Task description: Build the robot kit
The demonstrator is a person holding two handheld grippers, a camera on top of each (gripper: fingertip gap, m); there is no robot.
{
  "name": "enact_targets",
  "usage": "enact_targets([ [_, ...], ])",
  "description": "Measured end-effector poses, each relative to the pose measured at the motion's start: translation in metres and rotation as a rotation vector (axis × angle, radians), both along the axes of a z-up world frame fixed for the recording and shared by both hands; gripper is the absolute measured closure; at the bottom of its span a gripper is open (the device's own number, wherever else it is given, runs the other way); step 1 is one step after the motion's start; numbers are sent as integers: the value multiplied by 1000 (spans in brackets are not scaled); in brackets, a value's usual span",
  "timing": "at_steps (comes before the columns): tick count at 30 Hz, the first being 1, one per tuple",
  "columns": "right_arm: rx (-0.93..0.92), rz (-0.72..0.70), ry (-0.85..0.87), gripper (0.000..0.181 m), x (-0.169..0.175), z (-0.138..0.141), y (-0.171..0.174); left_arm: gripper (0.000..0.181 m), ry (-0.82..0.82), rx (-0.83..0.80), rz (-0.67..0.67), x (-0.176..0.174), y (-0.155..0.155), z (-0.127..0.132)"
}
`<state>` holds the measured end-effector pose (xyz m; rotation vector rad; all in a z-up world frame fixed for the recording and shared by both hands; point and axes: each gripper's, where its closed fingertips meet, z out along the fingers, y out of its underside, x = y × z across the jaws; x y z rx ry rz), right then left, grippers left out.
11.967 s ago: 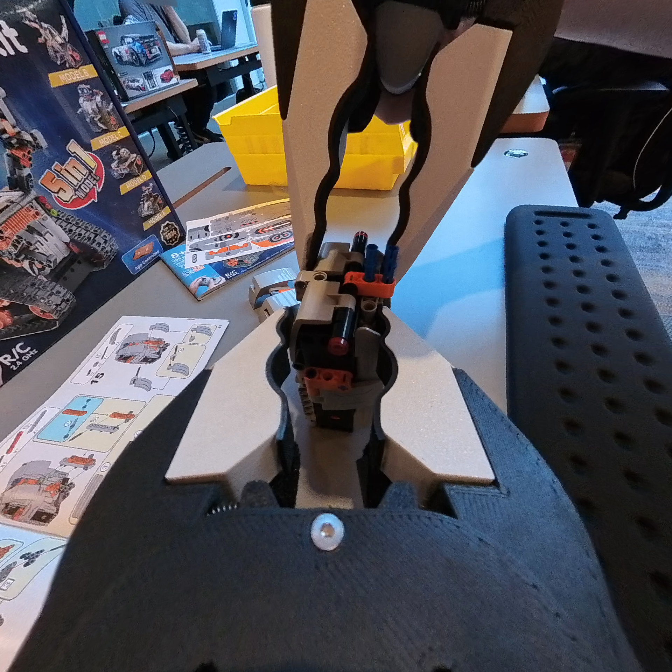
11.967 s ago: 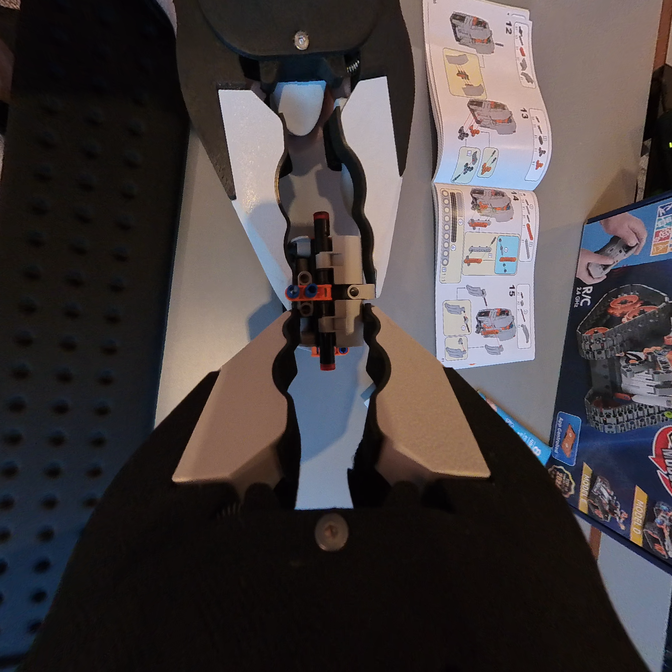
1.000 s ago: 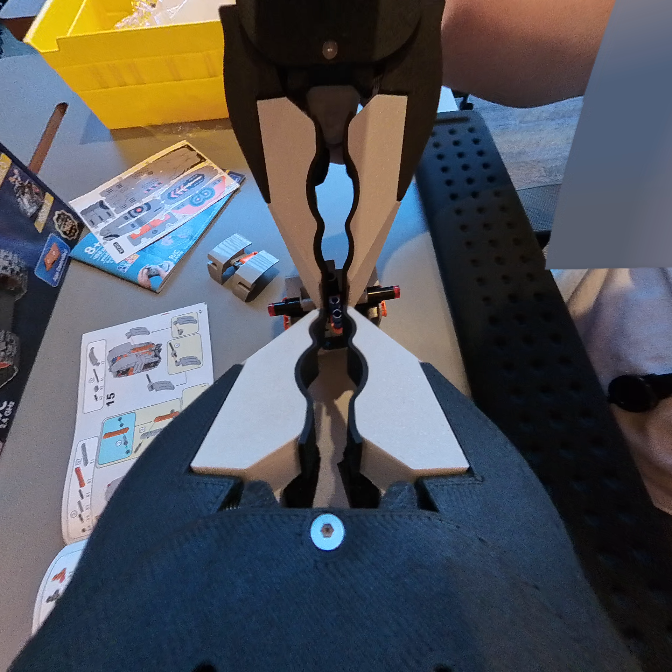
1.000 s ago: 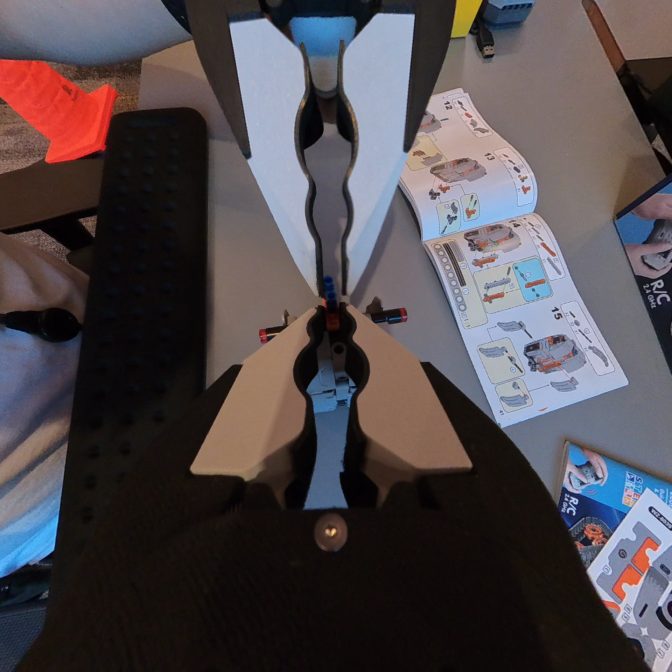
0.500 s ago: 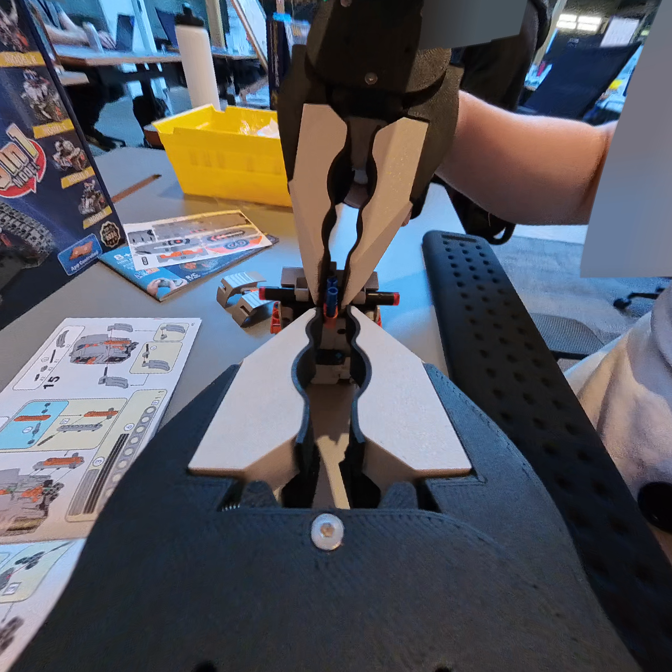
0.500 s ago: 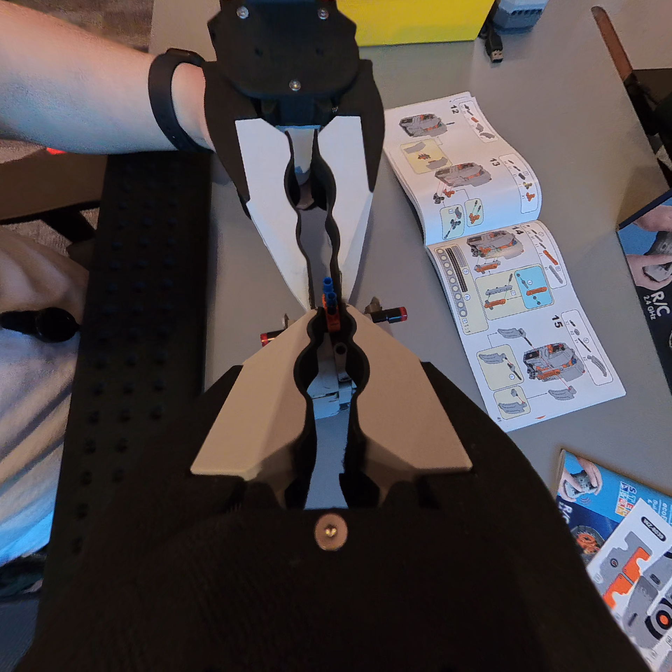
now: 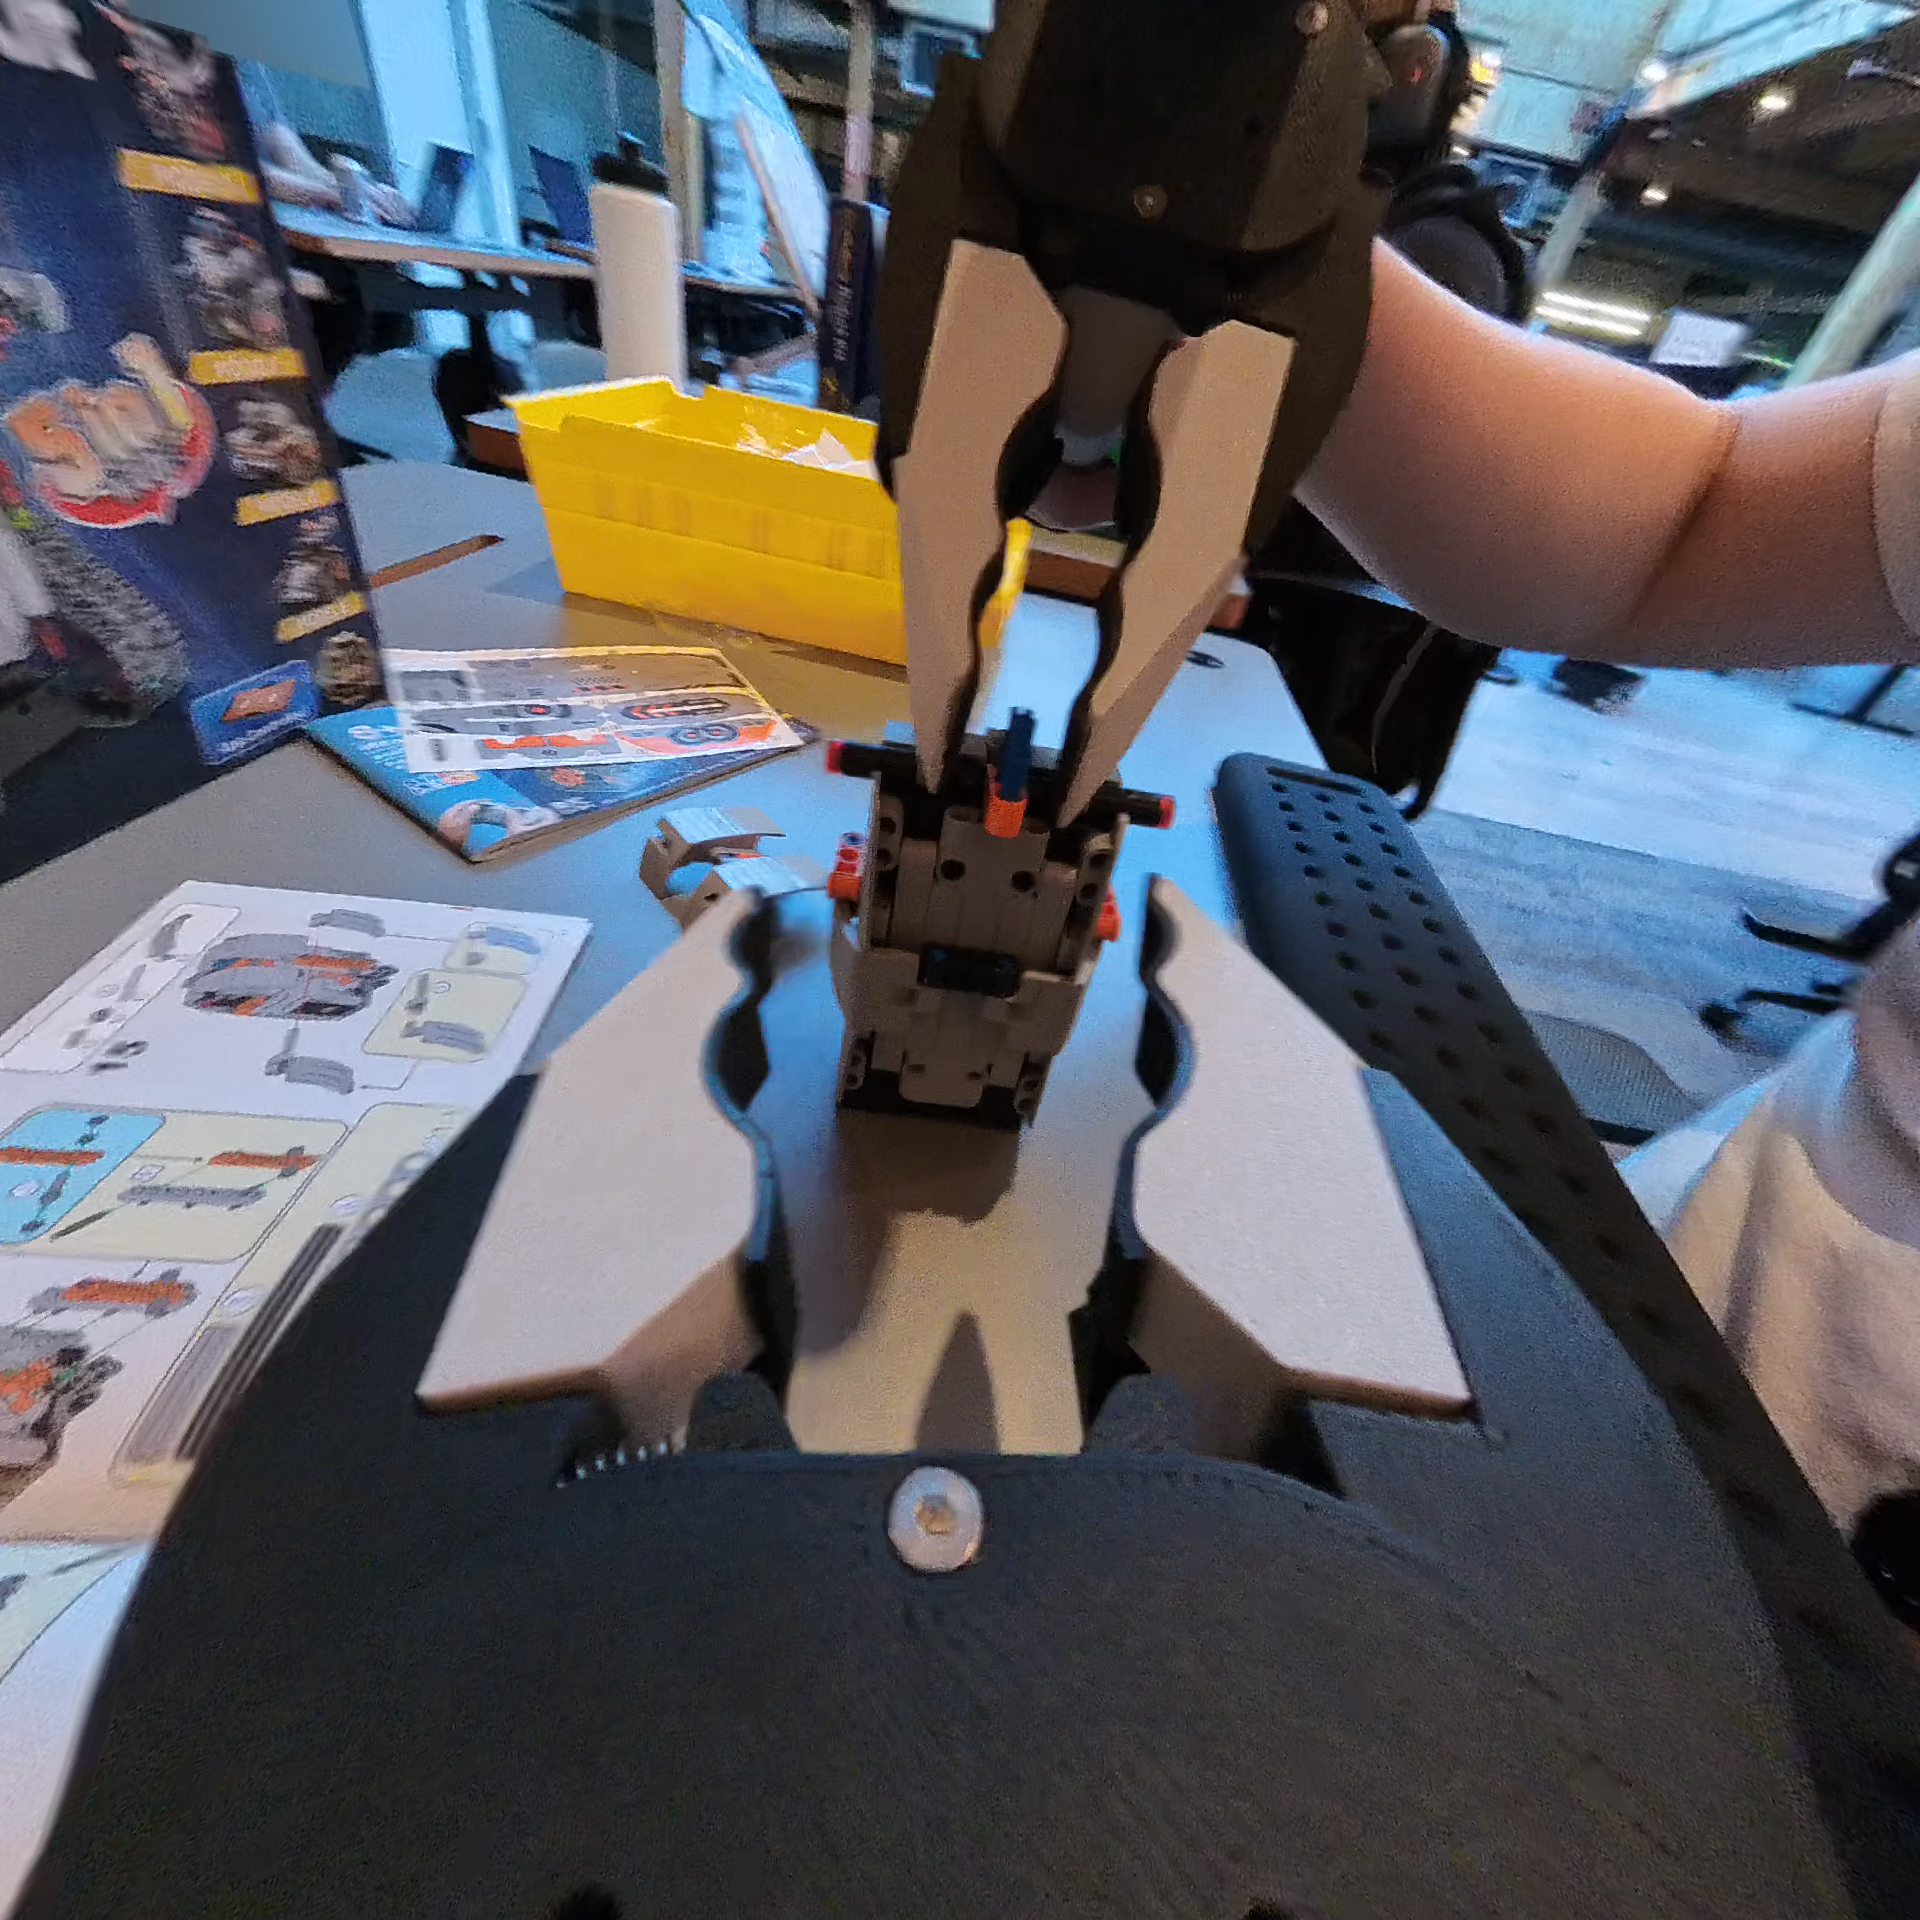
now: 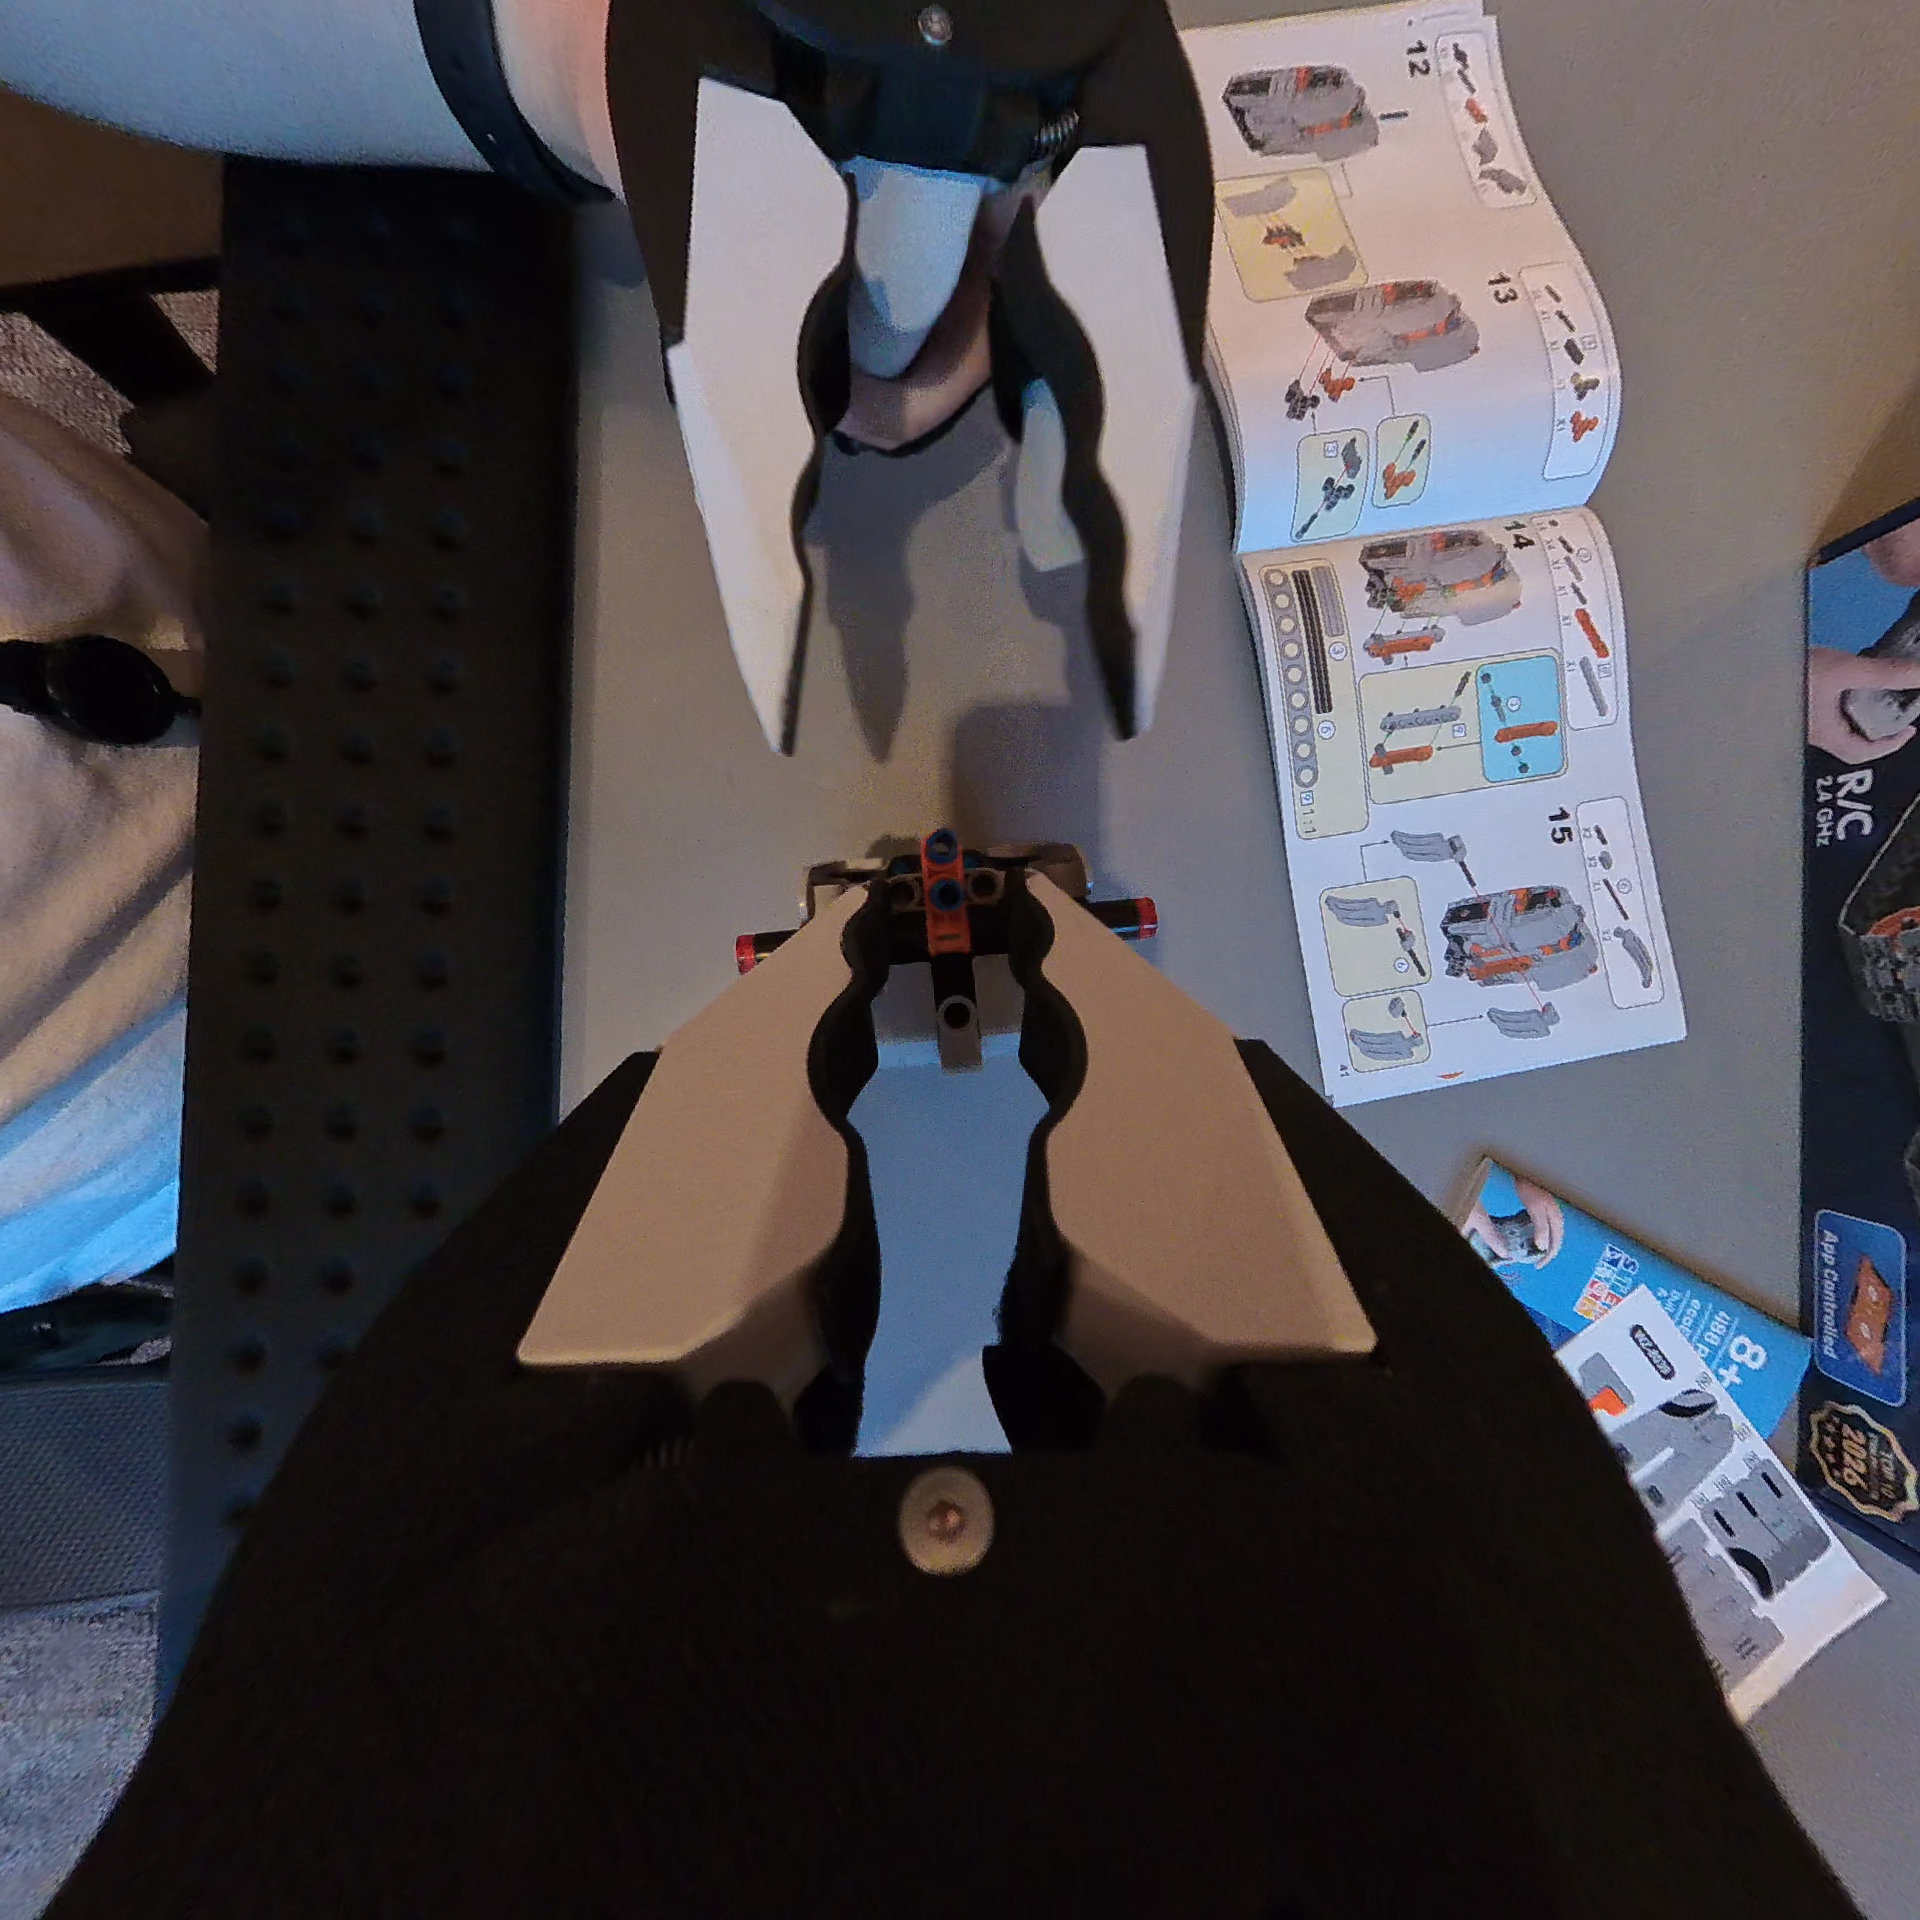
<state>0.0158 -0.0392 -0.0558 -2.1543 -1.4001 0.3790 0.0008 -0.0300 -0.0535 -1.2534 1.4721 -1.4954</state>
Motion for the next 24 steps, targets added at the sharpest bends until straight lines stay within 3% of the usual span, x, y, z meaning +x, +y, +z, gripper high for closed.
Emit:
enact_targets([
  [1,-3,-4,14,159,-1,0,0,92,-18,9,28,0,3,-1],
  [4,4,-5,43,158,-2,0,-1,81,-92,37,75,10,6,3],
  [6,1,-2,57,158,-1,1,-2,77,-47,59,22,22,-3,-6],
  [10,7,-12,79,163,2,5,-2,84,10,88,-12,38,-16,-21],
  [13,-8,-11,78,173,6,5,-4,111,22,137,-26,44,-22,-25],
  [21,-2,-82,174,173,26,8,-9,111,138,172,-100,58,-26,-24],
  [23,-2,-128,199,173,30,8,-6,112,128,165,-54,60,-23,-22],
  [24,-9,-144,211,173,30,8,-6,103,111,149,2,59,-20,-18],
])
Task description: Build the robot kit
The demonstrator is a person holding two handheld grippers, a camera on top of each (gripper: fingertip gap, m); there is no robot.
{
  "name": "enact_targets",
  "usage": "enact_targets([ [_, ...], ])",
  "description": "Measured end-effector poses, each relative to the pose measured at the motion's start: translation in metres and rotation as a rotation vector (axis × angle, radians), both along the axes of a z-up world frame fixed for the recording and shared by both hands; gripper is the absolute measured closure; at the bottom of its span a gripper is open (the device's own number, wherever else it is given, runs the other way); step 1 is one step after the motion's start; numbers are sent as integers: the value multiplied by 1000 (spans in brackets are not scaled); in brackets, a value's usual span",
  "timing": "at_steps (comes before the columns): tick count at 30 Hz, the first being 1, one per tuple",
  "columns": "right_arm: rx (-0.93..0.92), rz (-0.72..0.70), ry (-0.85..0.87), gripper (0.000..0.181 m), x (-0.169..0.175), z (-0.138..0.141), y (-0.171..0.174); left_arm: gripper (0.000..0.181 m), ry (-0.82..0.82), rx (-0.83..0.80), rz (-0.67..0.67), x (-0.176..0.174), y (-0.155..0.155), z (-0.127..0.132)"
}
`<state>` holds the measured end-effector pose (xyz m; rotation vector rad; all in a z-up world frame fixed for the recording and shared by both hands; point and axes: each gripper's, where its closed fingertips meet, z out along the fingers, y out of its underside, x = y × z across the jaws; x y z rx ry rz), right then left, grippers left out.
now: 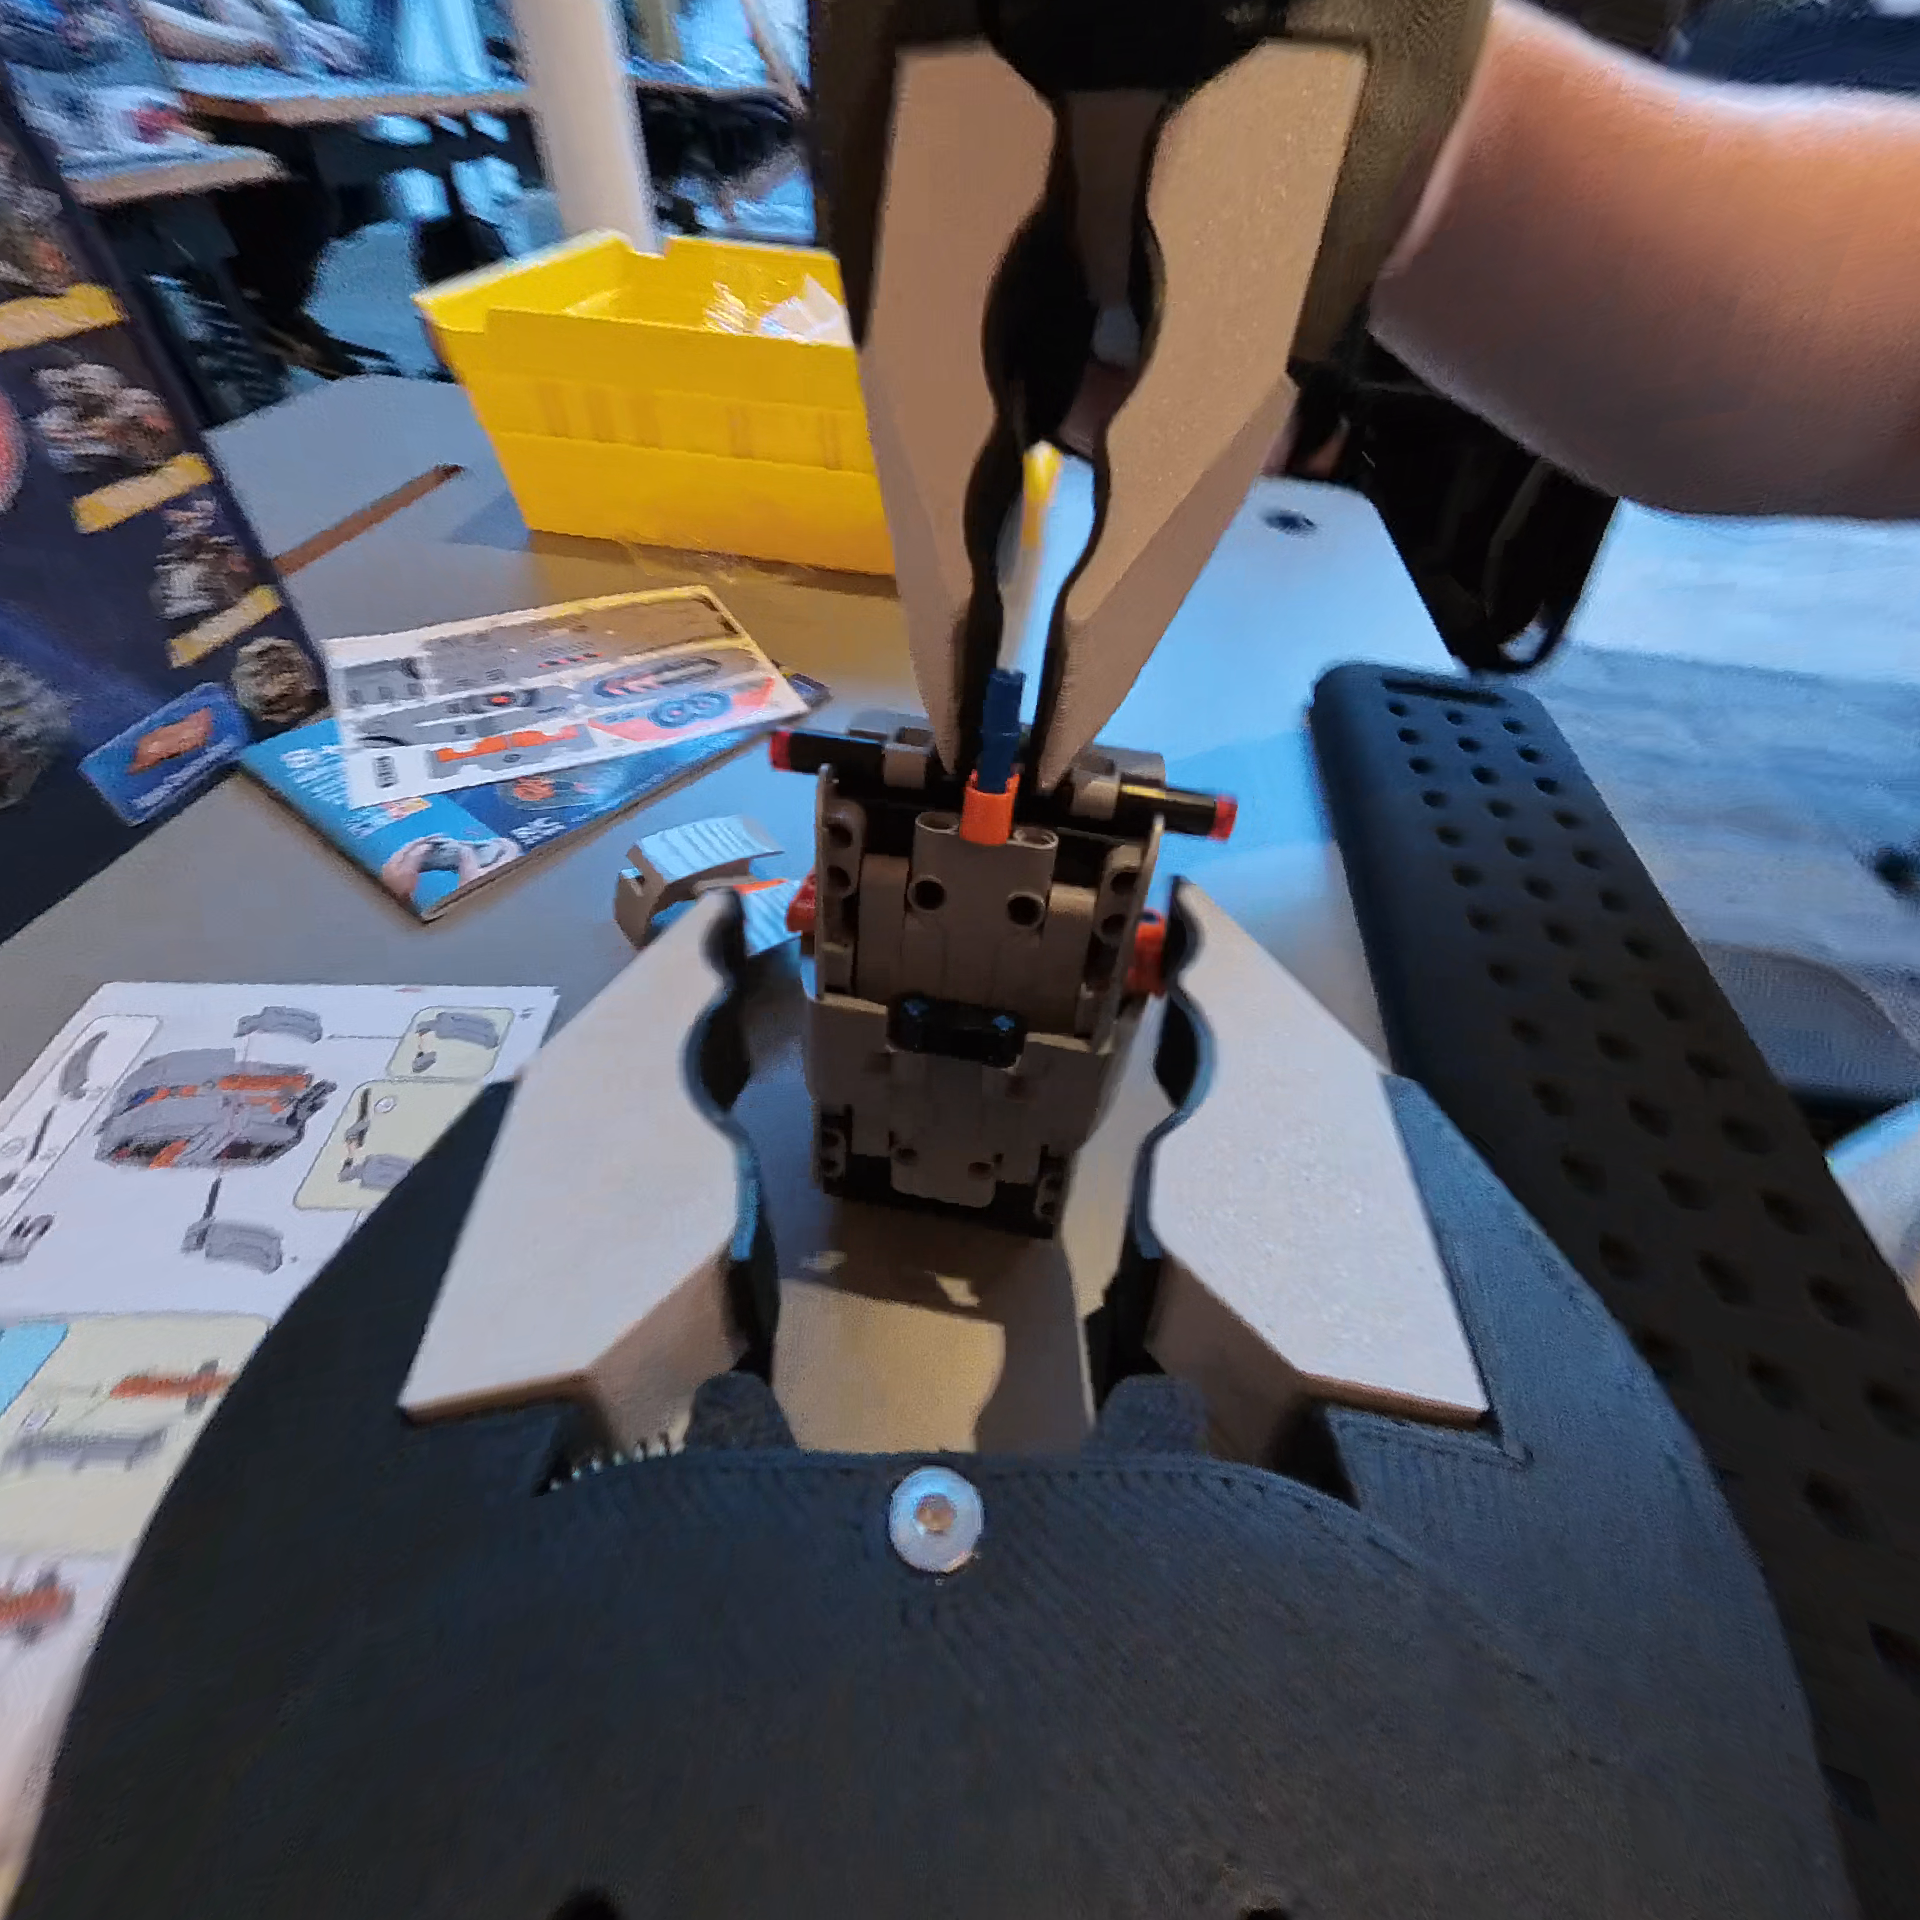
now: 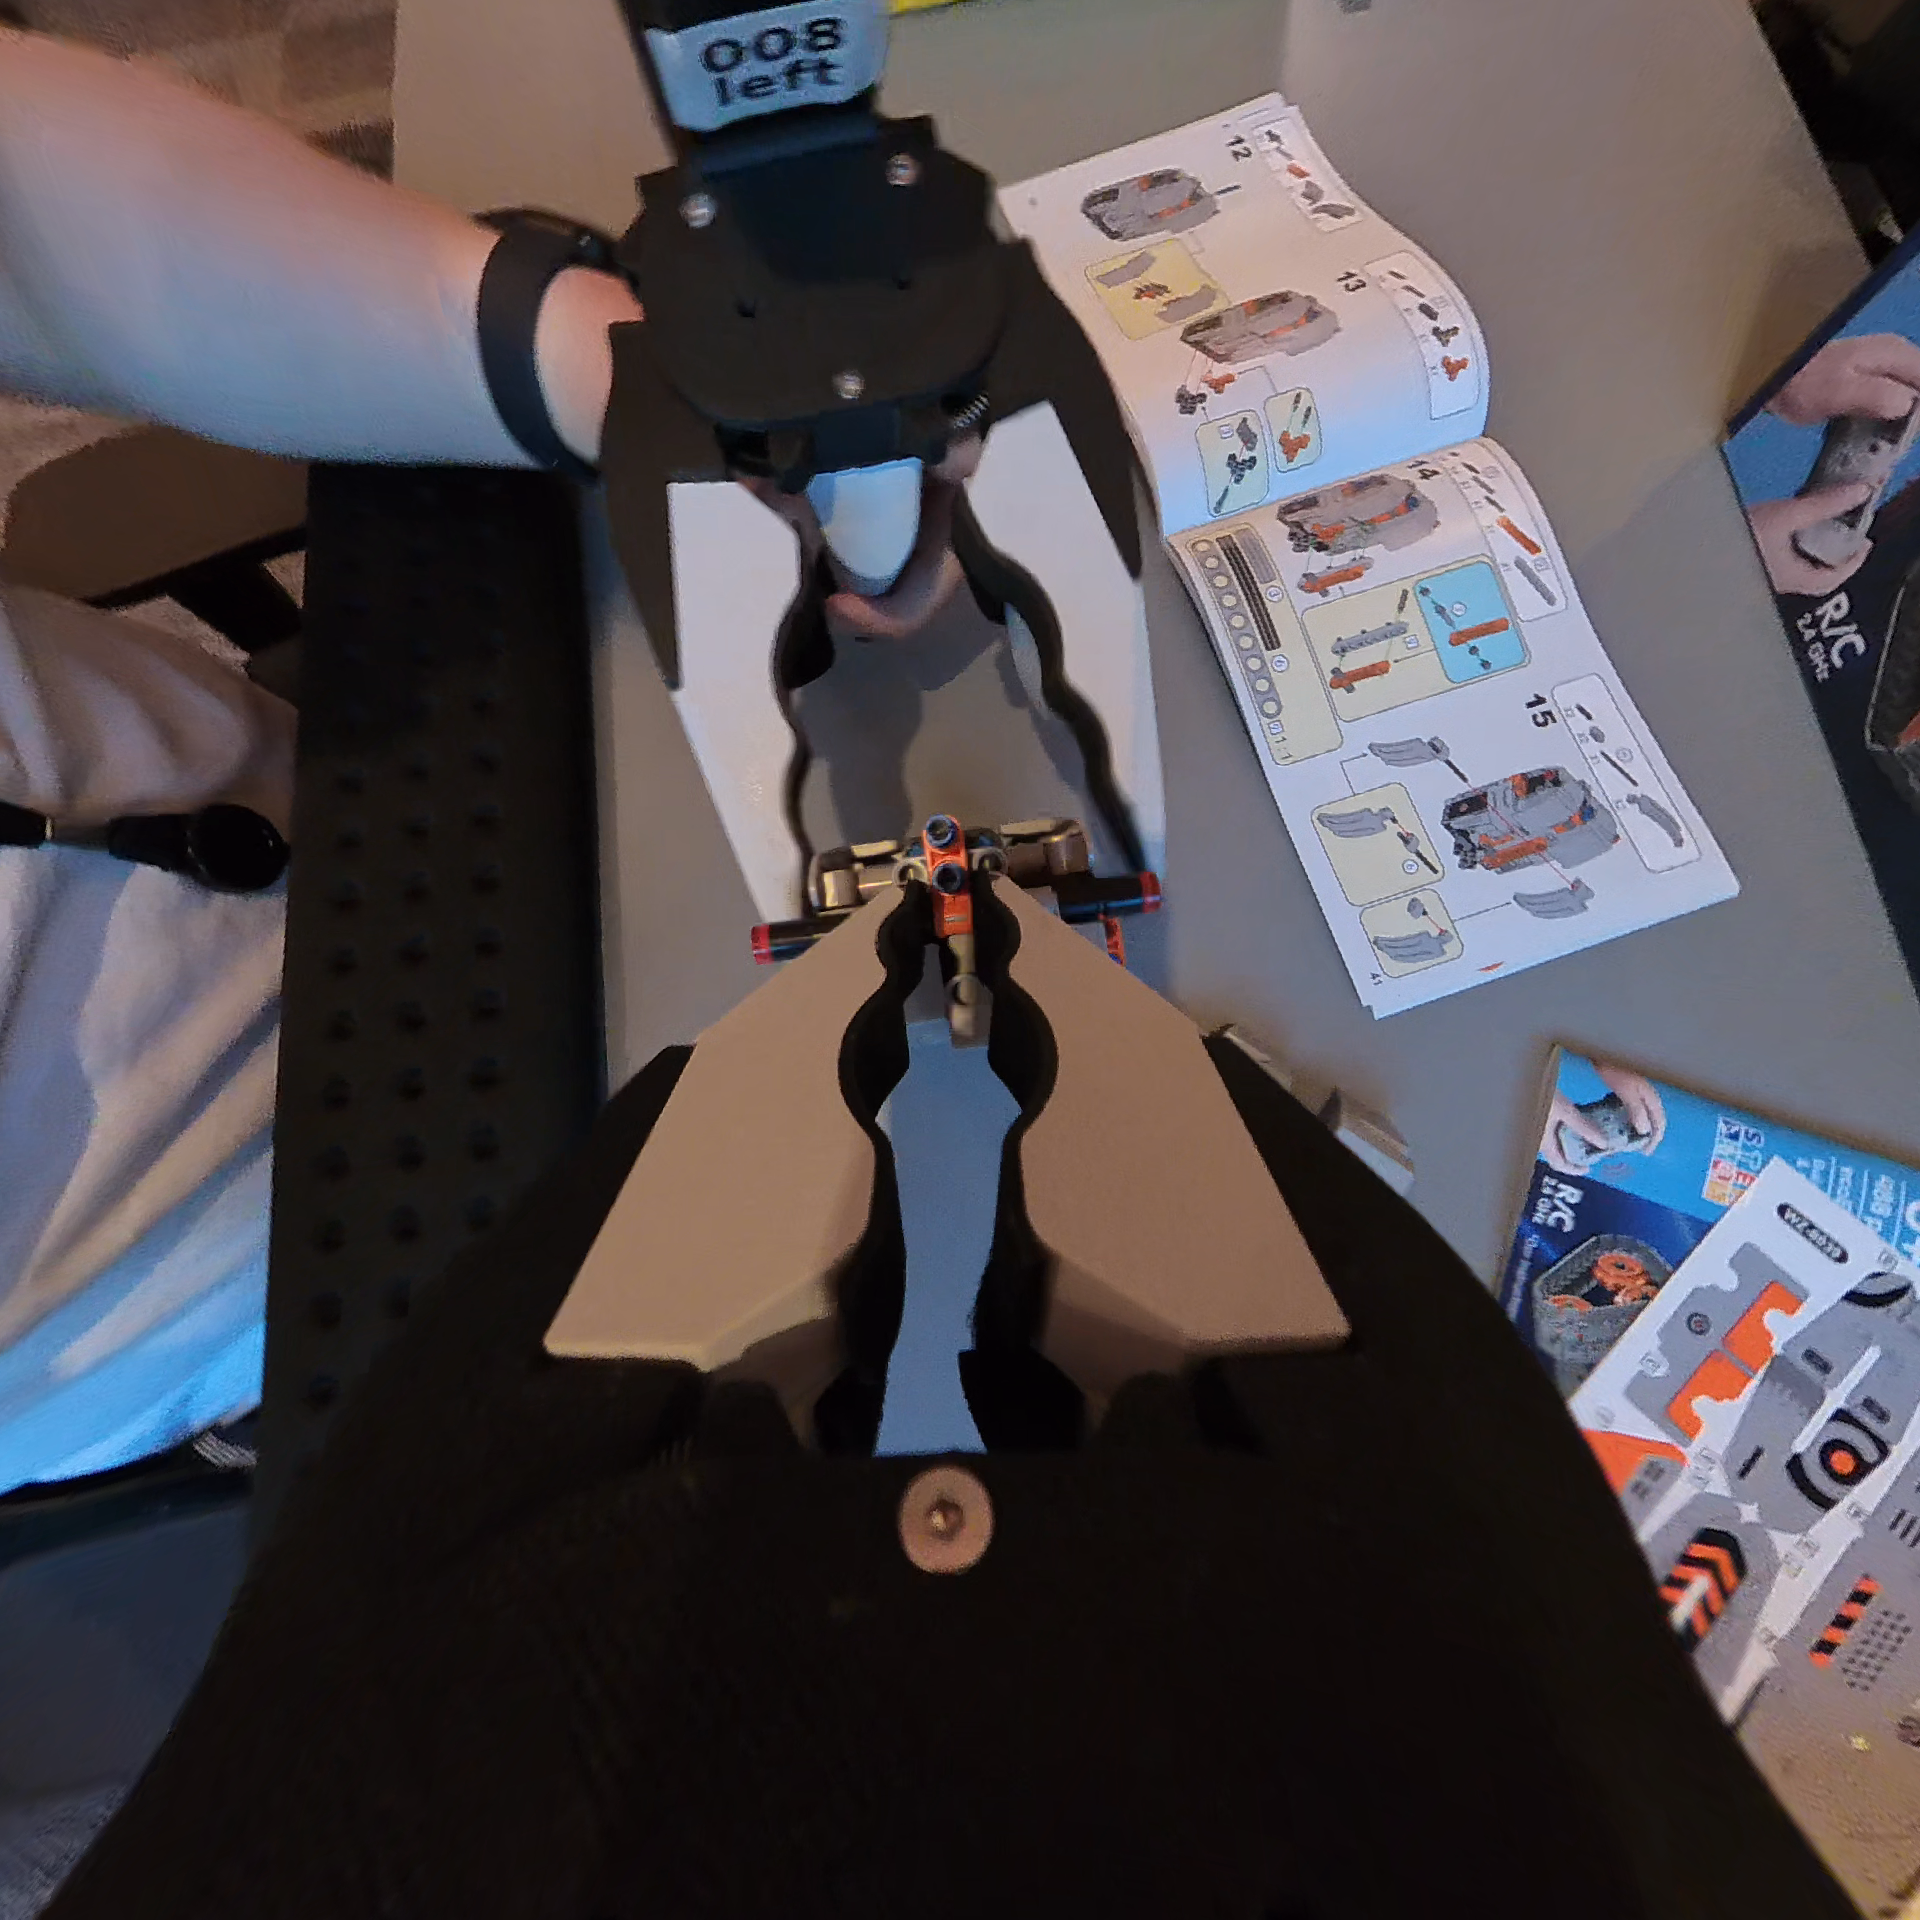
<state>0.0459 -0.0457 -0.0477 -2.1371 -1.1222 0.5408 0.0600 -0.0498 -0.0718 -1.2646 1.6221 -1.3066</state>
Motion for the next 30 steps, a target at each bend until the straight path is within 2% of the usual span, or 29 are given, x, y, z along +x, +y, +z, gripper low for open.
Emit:
enact_targets([
  [1,-8,-20,12,173,-1,0,1,93,-18,-19,70,-4,3,4],
  [3,-12,-57,18,173,-5,-1,4,90,-47,-44,210,-19,5,10],
  [5,-11,-67,-1,173,-10,-2,6,88,-88,-73,322,-29,-8,13],
  [7,-17,-86,-24,173,-12,-3,9,85,-83,-11,426,-27,-20,5],
  [11,-52,-131,-70,173,-13,-4,11,91,-60,86,707,-18,-2,5],
  [12,-55,-142,-81,173,-12,-4,11,93,-38,82,714,-14,0,1],
  [13,-55,-156,-90,173,-11,-4,10,104,-6,67,693,-8,-2,-6],
  [16,-69,-210,-84,173,-6,-4,7,121,38,74,669,-2,-3,-15],
  [20,-70,-291,-40,173,1,-3,6,124,19,174,662,2,-4,-12],
  [24,-108,-339,5,174,2,-4,6,124,-28,199,667,5,-6,-3],
  [26,-112,-350,-10,174,4,-4,6,132,-31,183,645,10,-7,-3],
  [30,-108,-356,-52,174,10,-5,9,131,-17,74,626,18,-5,-9],
])
